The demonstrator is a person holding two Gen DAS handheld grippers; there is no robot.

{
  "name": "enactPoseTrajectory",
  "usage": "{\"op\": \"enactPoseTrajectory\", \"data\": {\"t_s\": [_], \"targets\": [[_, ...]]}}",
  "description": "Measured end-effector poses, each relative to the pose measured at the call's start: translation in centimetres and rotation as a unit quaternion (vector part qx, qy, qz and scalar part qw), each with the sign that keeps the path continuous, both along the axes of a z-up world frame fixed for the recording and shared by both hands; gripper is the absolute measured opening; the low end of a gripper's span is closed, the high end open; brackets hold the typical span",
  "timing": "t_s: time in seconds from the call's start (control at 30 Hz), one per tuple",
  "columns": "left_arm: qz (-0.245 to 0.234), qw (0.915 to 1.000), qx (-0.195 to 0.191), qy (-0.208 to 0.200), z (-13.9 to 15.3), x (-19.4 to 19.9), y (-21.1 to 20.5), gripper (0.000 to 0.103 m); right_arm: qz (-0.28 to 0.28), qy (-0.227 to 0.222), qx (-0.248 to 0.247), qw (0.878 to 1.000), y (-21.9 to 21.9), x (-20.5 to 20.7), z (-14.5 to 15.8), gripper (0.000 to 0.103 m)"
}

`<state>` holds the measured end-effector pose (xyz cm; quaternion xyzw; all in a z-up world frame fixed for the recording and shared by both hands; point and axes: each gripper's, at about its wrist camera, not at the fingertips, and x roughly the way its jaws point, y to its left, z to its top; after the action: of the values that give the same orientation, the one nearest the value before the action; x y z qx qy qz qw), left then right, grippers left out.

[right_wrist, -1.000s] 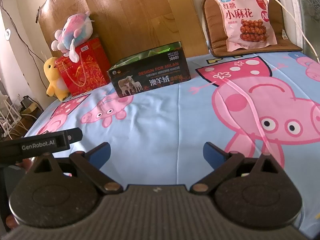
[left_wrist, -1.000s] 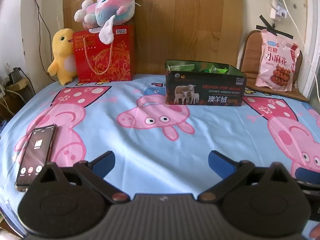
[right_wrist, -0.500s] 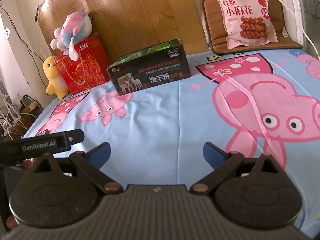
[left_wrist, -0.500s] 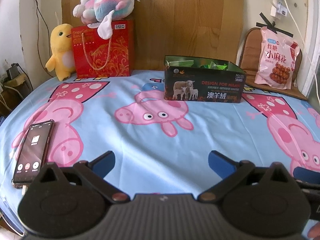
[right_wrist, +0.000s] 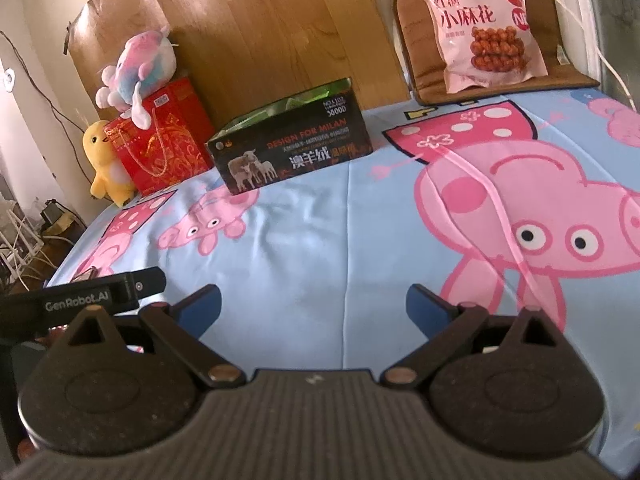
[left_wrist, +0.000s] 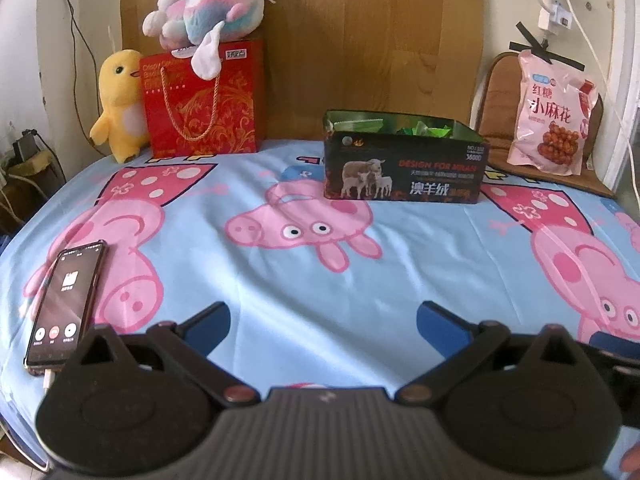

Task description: Organize snacks

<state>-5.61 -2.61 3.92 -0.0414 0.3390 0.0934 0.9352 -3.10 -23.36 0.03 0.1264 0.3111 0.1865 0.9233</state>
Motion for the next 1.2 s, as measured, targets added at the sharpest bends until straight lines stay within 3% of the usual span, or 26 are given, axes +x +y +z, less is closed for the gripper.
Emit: {"op": "enactPoseTrajectory", "data": {"t_s": [0.43, 0.57, 0.8, 1.2], "targets": [[0.008, 1.0, -0.005, -0.001, -0.3, 0.1, 0.9, 0.103, 0.008, -0.009, -0.014, 1.0, 0.6, -0.1, -0.1, 0.1], [0.01, 0.9997, -0.018, 0.017, -1.2, 1.4, 1.2, 0.103, 0.006, 0.004, -0.01, 1.0, 0.3, 1.1, -0.8, 0.1], [0.011, 0.9994, -0.004, 0.032, -1.6, 4.0, 1.1, 0.103, 0.001, 0.001, -0.006, 1.0, 0.0, 2.8, -0.6, 0.1], [0.007, 0.9998, 0.011, 0.018, 0.1, 8.6, 0.8, 0.103, -0.005, -0.02, -0.007, 1.0, -0.5, 6.8, 0.9, 0.1]]}}
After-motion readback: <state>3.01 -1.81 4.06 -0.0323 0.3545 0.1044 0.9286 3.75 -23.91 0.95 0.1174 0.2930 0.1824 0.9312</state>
